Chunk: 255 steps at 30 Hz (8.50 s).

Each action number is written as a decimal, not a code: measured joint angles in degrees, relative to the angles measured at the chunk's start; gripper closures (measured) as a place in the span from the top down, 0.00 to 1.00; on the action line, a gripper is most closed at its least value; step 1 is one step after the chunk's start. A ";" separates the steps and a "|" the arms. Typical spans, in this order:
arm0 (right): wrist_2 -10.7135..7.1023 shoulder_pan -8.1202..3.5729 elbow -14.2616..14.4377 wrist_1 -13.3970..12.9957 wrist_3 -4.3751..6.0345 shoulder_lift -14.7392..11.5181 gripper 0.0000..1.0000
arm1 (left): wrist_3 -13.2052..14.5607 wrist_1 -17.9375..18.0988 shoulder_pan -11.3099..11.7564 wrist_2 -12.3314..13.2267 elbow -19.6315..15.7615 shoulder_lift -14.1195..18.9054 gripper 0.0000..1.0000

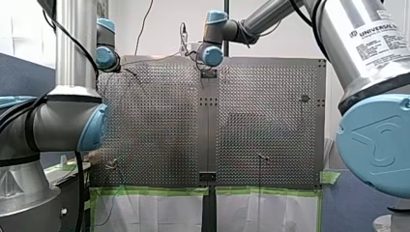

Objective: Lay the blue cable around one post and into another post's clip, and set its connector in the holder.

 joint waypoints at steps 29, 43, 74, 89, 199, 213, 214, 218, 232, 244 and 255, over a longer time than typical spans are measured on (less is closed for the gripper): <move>13.47 -5.52 6.56 2.97 3.69 2.24 0.00 | -3.36 4.93 0.24 1.87 -4.10 -4.91 1.00; 17.19 -12.33 13.63 -4.03 10.70 1.43 0.00 | -3.56 4.89 -0.44 1.91 -4.12 -4.91 1.00; 11.10 -26.90 29.49 -19.89 13.03 1.54 0.00 | -3.35 4.82 -1.60 1.91 -4.12 -4.89 1.00; 10.97 -26.99 36.28 -26.67 13.02 1.58 0.00 | -3.17 4.78 -1.79 1.91 -4.11 -4.86 1.00; -21.14 -42.88 34.60 -43.17 -7.89 33.41 0.00 | -0.16 2.41 -1.99 1.67 -2.91 -4.57 1.00; -28.08 -43.70 33.14 -40.19 -9.53 33.42 0.00 | -0.07 2.37 -1.97 1.38 -2.92 -4.57 1.00; -28.55 -43.86 33.14 -40.26 -9.48 33.42 0.00 | -0.07 2.37 -1.98 1.34 -2.92 -4.57 1.00; -30.54 -44.59 33.13 -40.26 -9.29 33.42 0.00 | -0.07 2.18 -1.98 1.22 -2.91 -4.56 1.00; -37.78 -45.74 33.13 -40.17 -9.01 33.48 0.00 | -4.34 1.85 -1.82 -1.61 -3.41 -4.32 1.00; -43.94 -45.33 33.12 -39.97 -8.86 33.56 0.00 | -10.15 6.82 -1.83 0.55 -8.56 0.01 1.00; -46.23 -45.09 33.13 -39.87 -8.87 33.57 0.00 | -15.22 11.89 -2.10 3.45 -13.63 4.54 1.00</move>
